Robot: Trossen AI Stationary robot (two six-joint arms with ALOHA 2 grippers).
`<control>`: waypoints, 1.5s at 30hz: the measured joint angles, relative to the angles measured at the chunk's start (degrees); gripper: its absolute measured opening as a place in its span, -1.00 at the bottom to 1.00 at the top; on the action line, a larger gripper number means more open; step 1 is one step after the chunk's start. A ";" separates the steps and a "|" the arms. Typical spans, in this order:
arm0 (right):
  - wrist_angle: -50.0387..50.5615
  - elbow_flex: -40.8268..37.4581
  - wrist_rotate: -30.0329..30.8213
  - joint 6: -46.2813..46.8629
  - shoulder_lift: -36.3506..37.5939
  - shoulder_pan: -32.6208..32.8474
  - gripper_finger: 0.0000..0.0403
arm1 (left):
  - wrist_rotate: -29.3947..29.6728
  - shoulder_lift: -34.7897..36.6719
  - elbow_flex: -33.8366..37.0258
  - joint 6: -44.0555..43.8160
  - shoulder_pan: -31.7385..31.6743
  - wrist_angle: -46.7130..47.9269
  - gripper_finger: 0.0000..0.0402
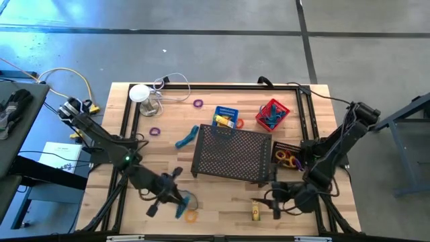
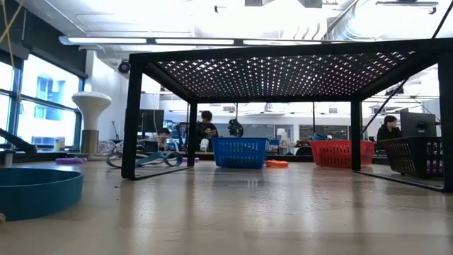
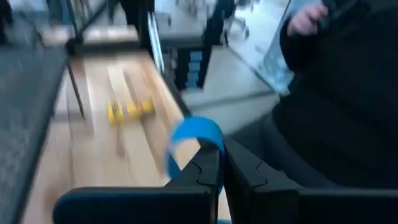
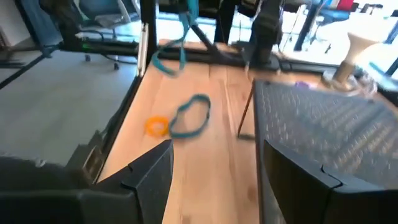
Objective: Pick & Place Office Desk Supplies
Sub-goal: Put the blue rubber band into the red bin
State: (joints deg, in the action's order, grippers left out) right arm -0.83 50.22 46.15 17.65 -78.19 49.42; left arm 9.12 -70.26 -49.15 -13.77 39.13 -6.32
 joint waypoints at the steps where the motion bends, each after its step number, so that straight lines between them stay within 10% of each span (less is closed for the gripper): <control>1: -2.37 0.00 0.08 -1.92 -0.91 -0.66 0.17 | 0.44 -0.83 0.02 1.81 0.09 -2.83 -0.99; 9: -23.26 0.00 -1.01 -16.34 -8.10 -7.45 0.17 | 1.27 -8.75 0.02 8.01 -2.19 -19.31 -1.00; 18: -38.25 0.00 -15.18 -17.79 -16.63 -16.37 0.17 | 0.70 -15.91 0.02 8.42 -7.85 -36.22 -1.00; 33: -47.92 0.00 -36.35 -10.31 -20.73 -24.32 0.13 | -3.06 -16.52 0.02 6.89 -11.27 -36.17 -1.00; 45: -47.39 0.00 -39.09 -11.88 -20.73 -25.15 -0.93 | -2.99 -16.52 0.02 6.94 -11.27 -35.83 -1.00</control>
State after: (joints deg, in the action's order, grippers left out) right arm -48.22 50.22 7.06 5.78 -98.91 24.27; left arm 6.13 -86.78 -49.12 -6.83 27.86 -42.15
